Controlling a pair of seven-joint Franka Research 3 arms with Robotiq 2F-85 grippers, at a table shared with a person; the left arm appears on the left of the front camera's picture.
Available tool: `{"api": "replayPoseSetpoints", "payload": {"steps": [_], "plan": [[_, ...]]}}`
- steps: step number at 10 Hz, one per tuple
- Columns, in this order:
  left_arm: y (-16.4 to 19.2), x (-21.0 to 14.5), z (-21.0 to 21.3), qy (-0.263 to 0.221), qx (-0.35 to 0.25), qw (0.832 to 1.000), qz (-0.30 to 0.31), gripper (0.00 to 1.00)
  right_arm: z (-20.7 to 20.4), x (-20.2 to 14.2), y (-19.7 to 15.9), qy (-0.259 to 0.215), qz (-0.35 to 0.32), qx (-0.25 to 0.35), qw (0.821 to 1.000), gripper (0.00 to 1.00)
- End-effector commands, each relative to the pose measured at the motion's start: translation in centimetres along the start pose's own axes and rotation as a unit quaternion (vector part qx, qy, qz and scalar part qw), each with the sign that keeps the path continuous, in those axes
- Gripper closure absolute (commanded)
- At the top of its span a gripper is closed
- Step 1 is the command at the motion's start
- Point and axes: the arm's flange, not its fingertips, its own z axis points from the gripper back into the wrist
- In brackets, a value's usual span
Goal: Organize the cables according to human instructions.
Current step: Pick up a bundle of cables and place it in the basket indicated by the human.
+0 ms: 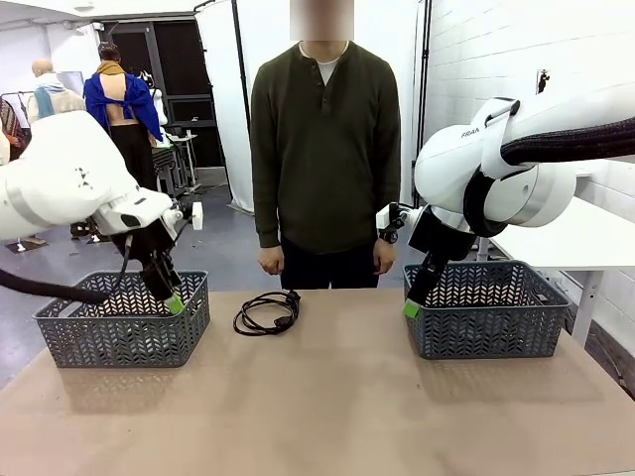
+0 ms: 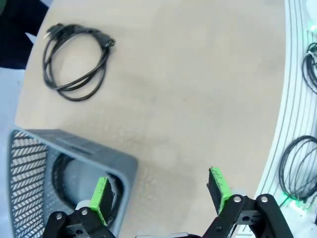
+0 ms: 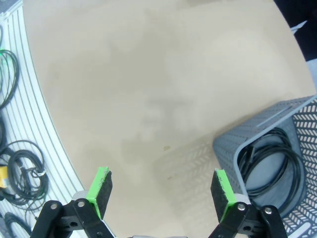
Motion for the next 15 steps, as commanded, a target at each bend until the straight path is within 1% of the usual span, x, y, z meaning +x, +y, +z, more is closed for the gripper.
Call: {"api": "replayPoseSetpoints", "payload": {"steps": [1,3,4,5,15], "plan": [[-2.3,-0.8,-1.6,-0.023,0.002,1.000,-0.008,0.00,0.0,0.0,-0.1,0.003,0.000,-0.003,1.000,0.00],[-3.6,-0.3,-3.0,-0.007,0.014,1.000,-0.005,0.00,0.0,0.0,-0.1,0.003,0.000,-0.003,1.000,0.00],[-3.6,-0.2,-3.2,-0.004,0.013,1.000,-0.001,0.00,0.0,0.0,-0.1,0.003,0.000,-0.003,1.000,0.00],[-3.3,0.0,-2.7,-0.004,0.001,1.000,-0.010,0.00,0.0,0.0,-0.1,0.003,0.000,-0.003,1.000,0.00],[-3.3,0.0,-2.7,-0.004,0.001,1.000,-0.010,0.00,0.0,0.0,-0.1,0.003,0.000,-0.003,1.000,0.00]]}}
